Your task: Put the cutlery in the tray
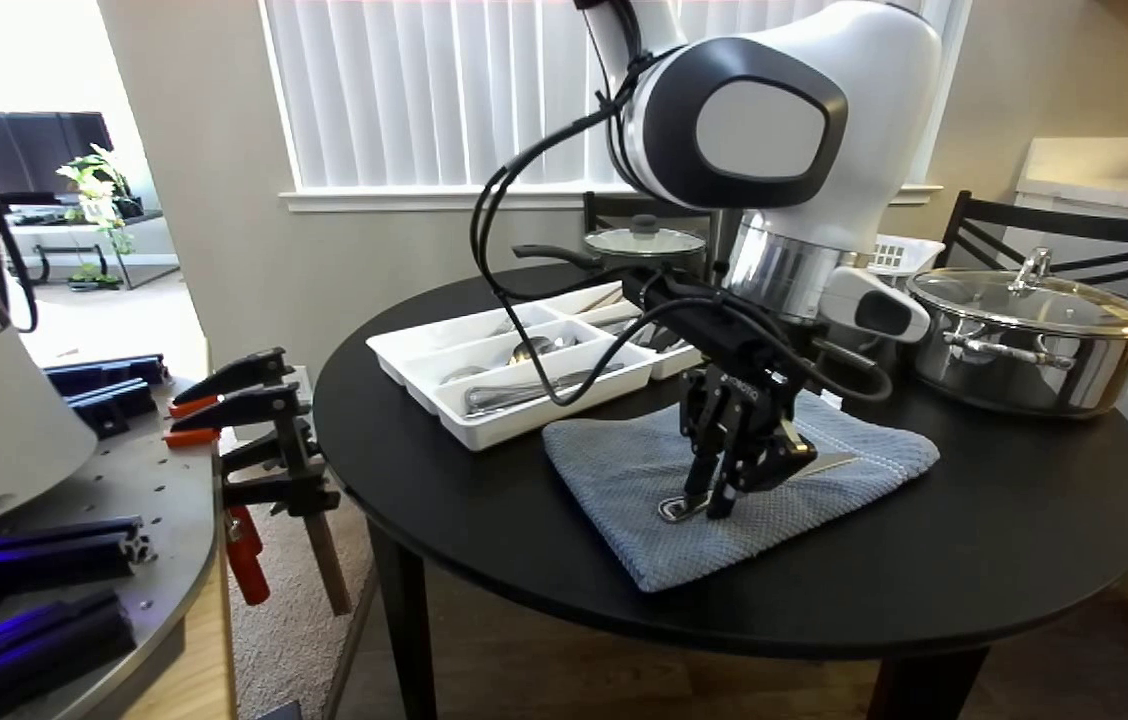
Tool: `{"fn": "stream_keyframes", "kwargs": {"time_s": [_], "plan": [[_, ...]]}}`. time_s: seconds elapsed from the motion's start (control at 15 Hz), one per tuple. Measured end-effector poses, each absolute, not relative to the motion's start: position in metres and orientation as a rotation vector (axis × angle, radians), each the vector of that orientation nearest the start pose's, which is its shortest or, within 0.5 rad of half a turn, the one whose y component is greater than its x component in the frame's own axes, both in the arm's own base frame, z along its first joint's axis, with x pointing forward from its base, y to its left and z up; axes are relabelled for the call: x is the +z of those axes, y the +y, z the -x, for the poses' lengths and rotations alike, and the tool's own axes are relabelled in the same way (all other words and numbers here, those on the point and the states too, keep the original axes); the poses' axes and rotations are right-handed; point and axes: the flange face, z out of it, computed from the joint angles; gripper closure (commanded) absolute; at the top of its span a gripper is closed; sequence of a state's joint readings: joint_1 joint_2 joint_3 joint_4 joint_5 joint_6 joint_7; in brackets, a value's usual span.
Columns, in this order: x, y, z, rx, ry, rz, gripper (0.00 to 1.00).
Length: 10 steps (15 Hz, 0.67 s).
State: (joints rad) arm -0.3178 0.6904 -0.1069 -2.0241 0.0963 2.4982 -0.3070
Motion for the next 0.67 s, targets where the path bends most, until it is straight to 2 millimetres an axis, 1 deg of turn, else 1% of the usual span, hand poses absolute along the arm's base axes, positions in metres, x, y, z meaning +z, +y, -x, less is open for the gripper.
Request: {"fn": "stream_keyframes", "kwargs": {"time_s": [0.13,0.53,0.67], "plan": [[0.0902,-0.2347,-0.5124,0.308,0.280,3.059,1.00],[0.0938,-0.2310,-0.5146,0.304,0.258,3.067,1.00],[0.0937,-0.2309,-0.5145,0.306,0.253,3.069,0.72]]}}
